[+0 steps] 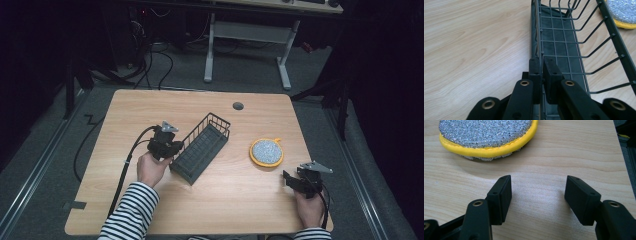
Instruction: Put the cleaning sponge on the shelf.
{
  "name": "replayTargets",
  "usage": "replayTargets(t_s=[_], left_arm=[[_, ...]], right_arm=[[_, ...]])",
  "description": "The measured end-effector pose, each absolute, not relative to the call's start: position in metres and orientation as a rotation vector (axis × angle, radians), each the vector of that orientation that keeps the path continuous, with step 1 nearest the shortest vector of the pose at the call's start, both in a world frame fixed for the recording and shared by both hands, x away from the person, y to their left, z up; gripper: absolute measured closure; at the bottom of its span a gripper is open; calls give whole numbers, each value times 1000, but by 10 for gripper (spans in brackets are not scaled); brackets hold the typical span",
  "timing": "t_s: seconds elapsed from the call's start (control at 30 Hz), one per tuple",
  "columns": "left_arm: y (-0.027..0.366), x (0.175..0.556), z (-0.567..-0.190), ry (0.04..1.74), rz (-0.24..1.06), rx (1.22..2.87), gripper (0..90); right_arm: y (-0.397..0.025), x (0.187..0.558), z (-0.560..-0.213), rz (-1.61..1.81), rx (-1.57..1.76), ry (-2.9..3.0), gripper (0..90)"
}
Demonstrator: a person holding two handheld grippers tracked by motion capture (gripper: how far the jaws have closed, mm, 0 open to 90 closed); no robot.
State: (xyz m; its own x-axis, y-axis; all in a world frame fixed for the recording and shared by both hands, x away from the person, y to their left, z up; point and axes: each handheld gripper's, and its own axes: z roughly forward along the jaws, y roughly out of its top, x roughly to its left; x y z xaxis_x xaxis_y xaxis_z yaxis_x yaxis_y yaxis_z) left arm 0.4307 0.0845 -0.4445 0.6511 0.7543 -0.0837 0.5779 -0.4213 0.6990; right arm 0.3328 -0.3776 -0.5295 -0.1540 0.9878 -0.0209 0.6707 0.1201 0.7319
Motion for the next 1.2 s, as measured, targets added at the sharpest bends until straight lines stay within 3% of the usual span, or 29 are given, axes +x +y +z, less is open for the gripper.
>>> replayTargets(t_s=[0.2, 0.5, 0.87, 1.2], left_arm=[[74, 423, -446, 1006, 258, 2127, 854], [70, 419, -445, 998, 270, 2119, 839], [96, 410, -430, 1007, 296, 1979, 491], [155, 388, -434, 1135, 381, 1841, 411]], right_arm=[[-378, 333, -530, 802, 1602, 1886, 389], [-378, 333, -530, 801, 1601, 1887, 389], [-378, 333, -530, 801, 1601, 1887, 389], [-377, 333, -530, 801, 1606, 1885, 394]])
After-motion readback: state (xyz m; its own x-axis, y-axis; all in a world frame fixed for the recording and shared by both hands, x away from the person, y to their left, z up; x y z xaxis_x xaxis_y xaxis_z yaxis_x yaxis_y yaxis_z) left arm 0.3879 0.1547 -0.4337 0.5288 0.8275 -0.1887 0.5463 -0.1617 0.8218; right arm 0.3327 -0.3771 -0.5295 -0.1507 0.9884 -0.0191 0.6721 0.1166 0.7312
